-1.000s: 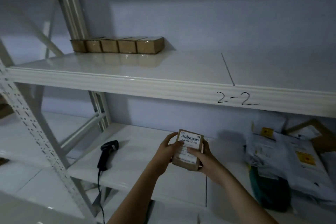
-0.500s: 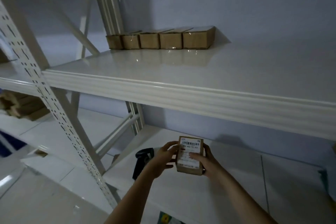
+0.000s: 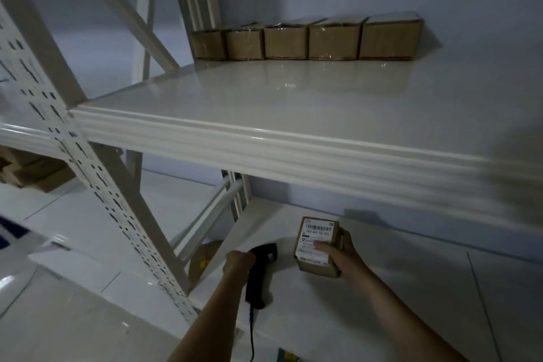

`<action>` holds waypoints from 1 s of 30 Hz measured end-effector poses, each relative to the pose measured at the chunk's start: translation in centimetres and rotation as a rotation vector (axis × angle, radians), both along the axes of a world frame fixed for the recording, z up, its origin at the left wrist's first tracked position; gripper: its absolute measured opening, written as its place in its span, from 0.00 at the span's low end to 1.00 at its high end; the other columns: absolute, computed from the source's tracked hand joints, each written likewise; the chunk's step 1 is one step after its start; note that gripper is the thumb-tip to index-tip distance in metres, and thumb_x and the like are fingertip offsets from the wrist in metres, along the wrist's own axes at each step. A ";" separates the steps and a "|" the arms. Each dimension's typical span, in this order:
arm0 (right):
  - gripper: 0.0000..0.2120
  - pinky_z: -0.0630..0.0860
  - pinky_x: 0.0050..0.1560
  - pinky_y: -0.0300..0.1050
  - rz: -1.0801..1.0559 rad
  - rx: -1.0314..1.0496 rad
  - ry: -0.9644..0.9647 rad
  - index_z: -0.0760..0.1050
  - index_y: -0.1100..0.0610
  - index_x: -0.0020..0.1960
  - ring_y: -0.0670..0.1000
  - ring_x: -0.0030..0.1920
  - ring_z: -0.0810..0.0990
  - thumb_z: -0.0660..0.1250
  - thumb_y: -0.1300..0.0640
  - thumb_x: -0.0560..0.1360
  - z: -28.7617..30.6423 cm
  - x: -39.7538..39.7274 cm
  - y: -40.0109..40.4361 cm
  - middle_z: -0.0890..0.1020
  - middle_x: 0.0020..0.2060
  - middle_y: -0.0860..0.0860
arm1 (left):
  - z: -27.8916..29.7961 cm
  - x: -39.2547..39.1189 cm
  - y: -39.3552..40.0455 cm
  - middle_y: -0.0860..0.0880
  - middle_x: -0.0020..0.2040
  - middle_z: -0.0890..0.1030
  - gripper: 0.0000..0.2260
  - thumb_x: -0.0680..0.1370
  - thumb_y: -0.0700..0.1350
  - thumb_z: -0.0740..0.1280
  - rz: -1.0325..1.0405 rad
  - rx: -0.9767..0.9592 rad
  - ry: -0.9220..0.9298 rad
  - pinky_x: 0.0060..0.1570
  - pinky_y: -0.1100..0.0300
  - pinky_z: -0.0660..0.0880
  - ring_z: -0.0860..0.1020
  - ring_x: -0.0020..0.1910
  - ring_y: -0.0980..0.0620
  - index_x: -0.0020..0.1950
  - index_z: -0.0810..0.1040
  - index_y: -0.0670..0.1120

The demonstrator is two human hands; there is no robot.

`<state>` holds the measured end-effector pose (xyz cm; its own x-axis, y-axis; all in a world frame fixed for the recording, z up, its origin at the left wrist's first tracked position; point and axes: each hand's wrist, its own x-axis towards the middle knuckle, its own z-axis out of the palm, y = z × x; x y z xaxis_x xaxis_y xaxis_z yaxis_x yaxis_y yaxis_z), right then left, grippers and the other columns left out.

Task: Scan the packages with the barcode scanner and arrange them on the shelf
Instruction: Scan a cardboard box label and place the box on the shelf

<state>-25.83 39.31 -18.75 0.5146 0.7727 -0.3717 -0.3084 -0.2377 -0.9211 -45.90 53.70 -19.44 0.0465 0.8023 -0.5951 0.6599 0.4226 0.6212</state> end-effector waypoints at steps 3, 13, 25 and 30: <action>0.31 0.82 0.54 0.55 -0.060 -0.026 -0.037 0.63 0.51 0.67 0.55 0.56 0.83 0.77 0.62 0.72 -0.4 -1.3 0.0 0.80 0.59 0.52 | -0.9 -0.5 0.7 0.38 0.69 0.71 0.25 0.81 0.49 0.64 -0.185 -0.098 0.054 0.64 0.51 0.73 0.73 0.67 0.41 0.73 0.65 0.36; 0.31 0.82 0.56 0.57 -0.328 -0.060 -0.151 0.70 0.56 0.69 0.54 0.55 0.85 0.79 0.56 0.70 -0.6 -6.5 -3.2 0.83 0.60 0.54 | -4.1 -1.3 -0.2 0.34 0.64 0.73 0.23 0.77 0.41 0.68 -0.328 -0.129 -0.152 0.61 0.44 0.75 0.76 0.61 0.36 0.68 0.67 0.32; 0.32 0.83 0.54 0.57 -0.397 -0.089 0.027 0.60 0.48 0.72 0.56 0.55 0.84 0.73 0.54 0.74 0.8 -8.8 -8.8 0.79 0.63 0.54 | 3.7 -1.2 -3.6 0.42 0.32 0.74 0.06 0.74 0.32 0.66 -0.311 -0.210 -0.786 0.30 0.57 0.69 0.72 0.27 0.47 0.49 0.78 0.39; 0.36 0.84 0.48 0.49 -0.486 -0.096 -0.228 0.59 0.46 0.69 0.55 0.62 0.77 0.78 0.51 0.70 2.1 -8.8 -9.5 0.73 0.64 0.54 | 7.8 -0.6 -5.0 0.43 0.31 0.73 0.04 0.74 0.36 0.69 -0.481 -0.283 -0.837 0.30 0.57 0.71 0.70 0.28 0.48 0.48 0.76 0.40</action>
